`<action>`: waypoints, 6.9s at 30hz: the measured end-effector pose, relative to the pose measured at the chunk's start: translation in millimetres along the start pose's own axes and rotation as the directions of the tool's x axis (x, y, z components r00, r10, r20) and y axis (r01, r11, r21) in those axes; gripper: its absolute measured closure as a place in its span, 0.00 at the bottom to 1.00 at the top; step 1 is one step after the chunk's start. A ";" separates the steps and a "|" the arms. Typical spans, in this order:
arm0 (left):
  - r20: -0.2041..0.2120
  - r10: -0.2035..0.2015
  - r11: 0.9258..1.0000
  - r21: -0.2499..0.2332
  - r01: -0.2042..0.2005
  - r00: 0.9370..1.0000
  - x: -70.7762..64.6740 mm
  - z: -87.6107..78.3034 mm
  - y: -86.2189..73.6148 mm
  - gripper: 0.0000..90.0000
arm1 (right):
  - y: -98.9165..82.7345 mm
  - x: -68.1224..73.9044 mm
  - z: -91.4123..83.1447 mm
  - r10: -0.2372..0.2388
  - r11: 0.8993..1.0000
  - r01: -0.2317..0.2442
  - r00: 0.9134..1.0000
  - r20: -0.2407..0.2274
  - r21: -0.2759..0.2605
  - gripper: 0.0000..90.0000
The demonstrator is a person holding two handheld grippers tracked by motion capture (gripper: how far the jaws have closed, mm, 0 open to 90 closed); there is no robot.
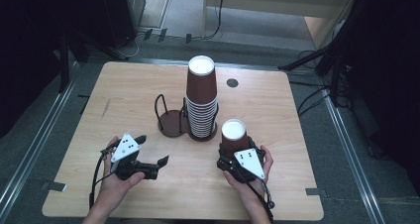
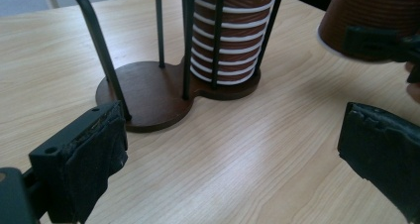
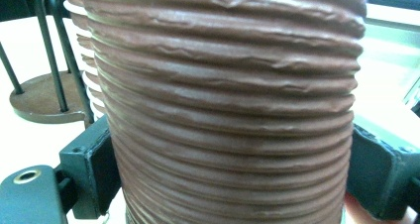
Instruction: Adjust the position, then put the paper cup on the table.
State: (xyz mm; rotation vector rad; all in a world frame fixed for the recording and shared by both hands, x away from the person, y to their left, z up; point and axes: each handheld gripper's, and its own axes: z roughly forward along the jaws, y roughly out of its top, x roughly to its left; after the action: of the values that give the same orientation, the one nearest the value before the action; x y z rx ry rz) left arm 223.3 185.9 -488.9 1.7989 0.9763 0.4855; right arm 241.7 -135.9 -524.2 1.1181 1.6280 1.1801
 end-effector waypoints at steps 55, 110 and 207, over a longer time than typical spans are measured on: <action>0.200 0.082 0.995 0.032 -0.090 0.976 -45.5 11.5 8.5 0.07 | -24.2 83.1 -7.7 -0.447 0.894 0.439 0.889 -0.096 -0.094 0.10; 0.191 0.029 0.998 -0.062 -0.017 0.981 -33.8 6.2 9.0 0.26 | -10.9 96.7 -24.2 -0.493 0.869 0.465 0.844 -0.211 -0.172 0.00; 0.146 0.087 0.894 -0.447 -0.013 0.986 -57.4 25.3 -13.4 0.26 | 39.9 61.6 -27.2 0.999 -0.032 -0.939 -0.042 -0.021 0.343 0.00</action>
State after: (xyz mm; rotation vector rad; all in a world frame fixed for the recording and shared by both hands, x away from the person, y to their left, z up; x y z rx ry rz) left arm 201.4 128.1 -505.9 1.4231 0.6418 0.5367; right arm 206.9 -76.9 -486.4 2.6736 0.8375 2.1351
